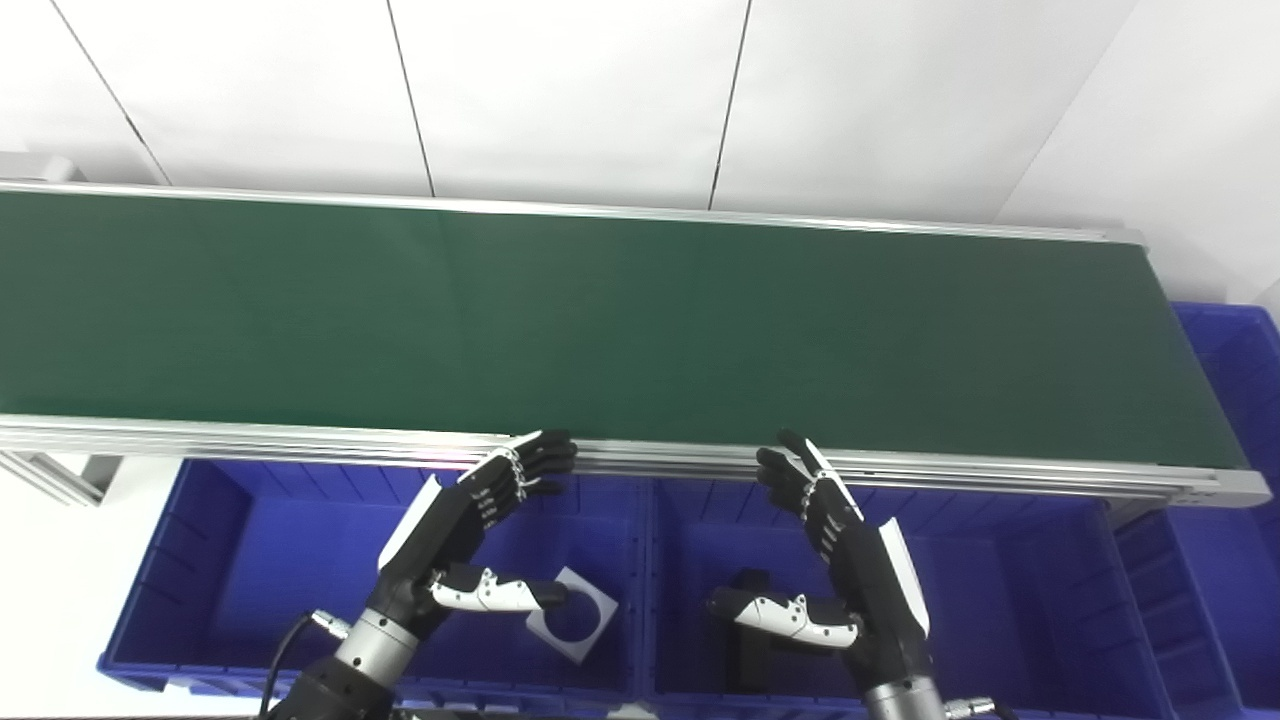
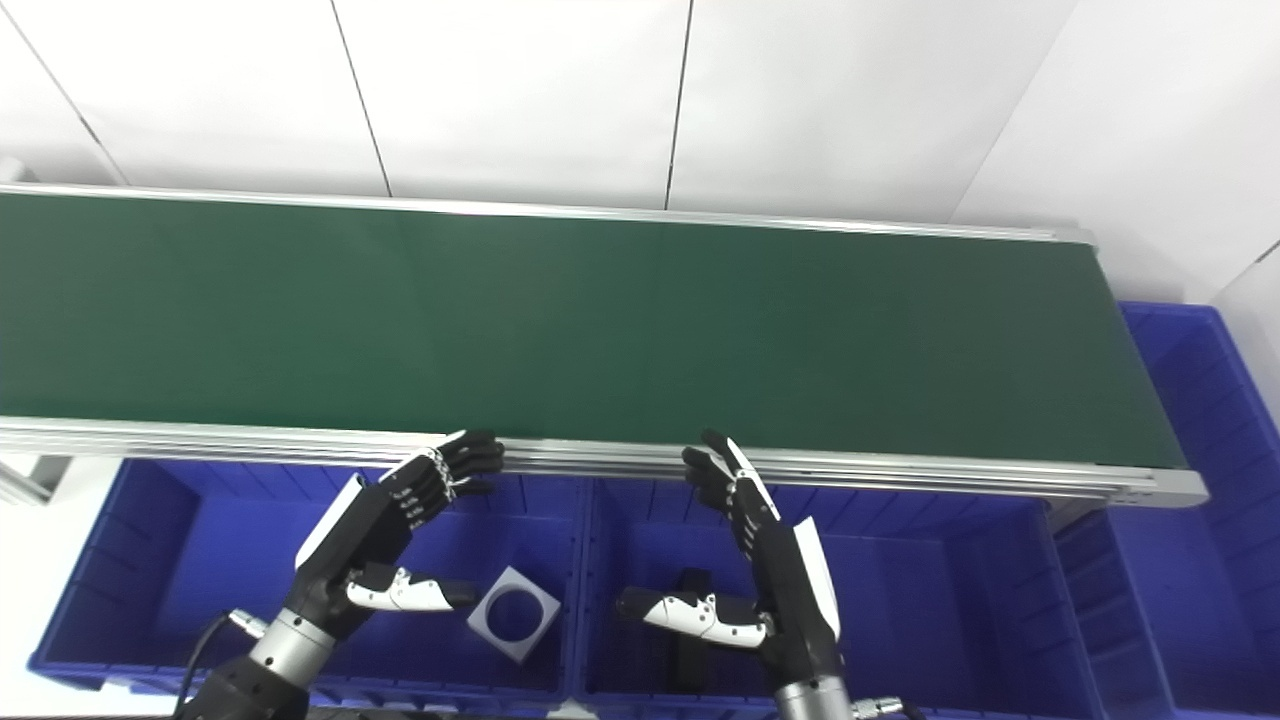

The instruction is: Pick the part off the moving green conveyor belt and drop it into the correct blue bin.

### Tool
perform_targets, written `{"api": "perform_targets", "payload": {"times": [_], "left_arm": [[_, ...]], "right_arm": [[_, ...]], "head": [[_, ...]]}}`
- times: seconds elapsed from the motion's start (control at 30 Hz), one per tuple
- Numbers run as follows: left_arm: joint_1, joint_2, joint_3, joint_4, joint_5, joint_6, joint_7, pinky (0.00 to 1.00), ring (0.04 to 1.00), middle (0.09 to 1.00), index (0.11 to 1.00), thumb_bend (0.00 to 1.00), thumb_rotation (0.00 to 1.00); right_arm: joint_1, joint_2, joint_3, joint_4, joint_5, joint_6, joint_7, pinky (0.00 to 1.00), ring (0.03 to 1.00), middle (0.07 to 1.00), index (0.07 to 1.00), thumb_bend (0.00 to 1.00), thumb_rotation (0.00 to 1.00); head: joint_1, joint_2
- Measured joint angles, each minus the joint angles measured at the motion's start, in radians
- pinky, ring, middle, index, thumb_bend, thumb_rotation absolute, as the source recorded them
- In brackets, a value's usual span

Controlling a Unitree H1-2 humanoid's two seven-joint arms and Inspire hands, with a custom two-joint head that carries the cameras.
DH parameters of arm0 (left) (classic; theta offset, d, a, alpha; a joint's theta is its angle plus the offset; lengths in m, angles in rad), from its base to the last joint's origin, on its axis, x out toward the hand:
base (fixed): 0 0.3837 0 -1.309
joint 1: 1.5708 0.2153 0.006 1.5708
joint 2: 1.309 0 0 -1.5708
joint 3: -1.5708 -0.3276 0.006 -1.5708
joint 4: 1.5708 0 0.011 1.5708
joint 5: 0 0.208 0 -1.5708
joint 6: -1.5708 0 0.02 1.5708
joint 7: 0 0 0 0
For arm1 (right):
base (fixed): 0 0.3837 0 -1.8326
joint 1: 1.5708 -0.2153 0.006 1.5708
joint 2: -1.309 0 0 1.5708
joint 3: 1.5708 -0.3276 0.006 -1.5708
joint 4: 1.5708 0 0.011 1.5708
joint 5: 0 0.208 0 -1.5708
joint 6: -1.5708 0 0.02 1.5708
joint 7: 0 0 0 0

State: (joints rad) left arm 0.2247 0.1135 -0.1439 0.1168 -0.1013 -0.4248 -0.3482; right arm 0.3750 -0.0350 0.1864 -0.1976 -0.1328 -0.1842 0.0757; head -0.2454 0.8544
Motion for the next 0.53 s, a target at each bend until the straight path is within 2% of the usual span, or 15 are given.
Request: {"api": "perform_targets", "payload": {"times": [0.2,0.53], "left_arm": [[0.010,-0.030,0.012,-0.001,0.017,0.000,0.026,0.78,0.845,0.841,0.822,0.90,0.26],[0.010,-0.050,0.043,-0.001,0.029,0.000,0.034,0.79,0.832,0.835,0.826,0.88,0.25]], "right_arm": [[0.000,0.000,0.000,0.000,0.007,0.000,0.000,0.85,0.860,0.864,0.934,0.89,0.24],[-0.002,0.000,0.000,0.000,0.009,0.000,0.000,0.85,0.860,0.863,0.935,0.89,0.24]], "head": [[0.003,-0.003],[0.002,-0.003]]}}
